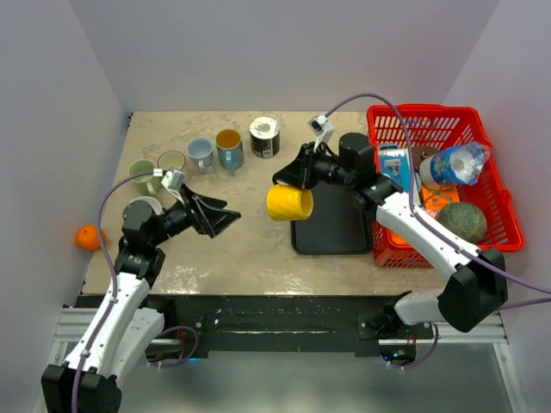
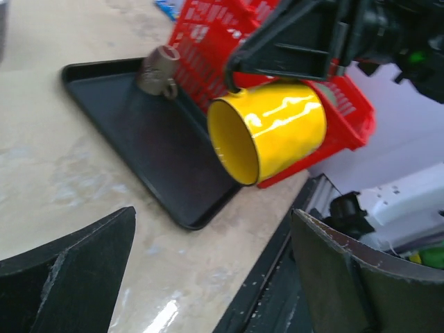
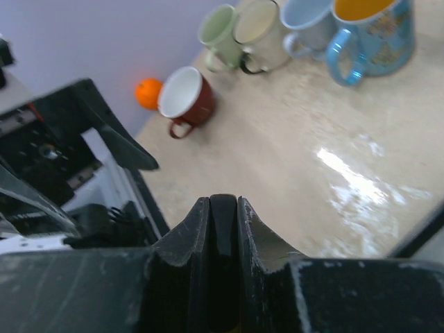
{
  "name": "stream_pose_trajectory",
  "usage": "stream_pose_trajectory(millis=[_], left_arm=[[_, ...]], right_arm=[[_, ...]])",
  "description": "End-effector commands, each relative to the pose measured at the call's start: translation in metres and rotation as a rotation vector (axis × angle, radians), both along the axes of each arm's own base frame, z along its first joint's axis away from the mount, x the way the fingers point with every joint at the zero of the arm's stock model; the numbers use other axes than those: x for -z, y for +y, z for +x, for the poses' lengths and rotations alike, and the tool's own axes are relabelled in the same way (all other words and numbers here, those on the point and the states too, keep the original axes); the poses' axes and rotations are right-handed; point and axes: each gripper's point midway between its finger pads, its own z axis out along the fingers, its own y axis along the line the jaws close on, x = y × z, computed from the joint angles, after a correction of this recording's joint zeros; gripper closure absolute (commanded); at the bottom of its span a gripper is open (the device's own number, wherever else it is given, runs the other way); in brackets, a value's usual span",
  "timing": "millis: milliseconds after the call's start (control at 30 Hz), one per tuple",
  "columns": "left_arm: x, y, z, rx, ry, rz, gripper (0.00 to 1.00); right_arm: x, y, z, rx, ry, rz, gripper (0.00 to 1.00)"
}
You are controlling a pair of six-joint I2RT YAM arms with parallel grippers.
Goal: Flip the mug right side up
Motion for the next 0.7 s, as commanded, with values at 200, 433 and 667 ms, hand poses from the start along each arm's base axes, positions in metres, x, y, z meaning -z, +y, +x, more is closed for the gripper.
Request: stream_pose_trajectory(millis=[200, 433, 667], left_arm=[[-0.042, -0.039, -0.012, 0.110, -0.083, -0.158, 0.04], [-0.059, -0.054, -0.014, 0.133, -0.115, -0.197, 0.09], [-0.068, -0.069, -0.021, 0.184, -0.128, -0.222, 0.30]], right_arm=[[-0.111, 0.030, -0.050, -0.148, -0.190, 0.381, 1.00], [-0.120, 0.038, -0.061, -0.188, -0.198, 0.441, 1.00], [-0.118, 0.043, -0.064, -0.195, -0.201, 0.438, 1.00]])
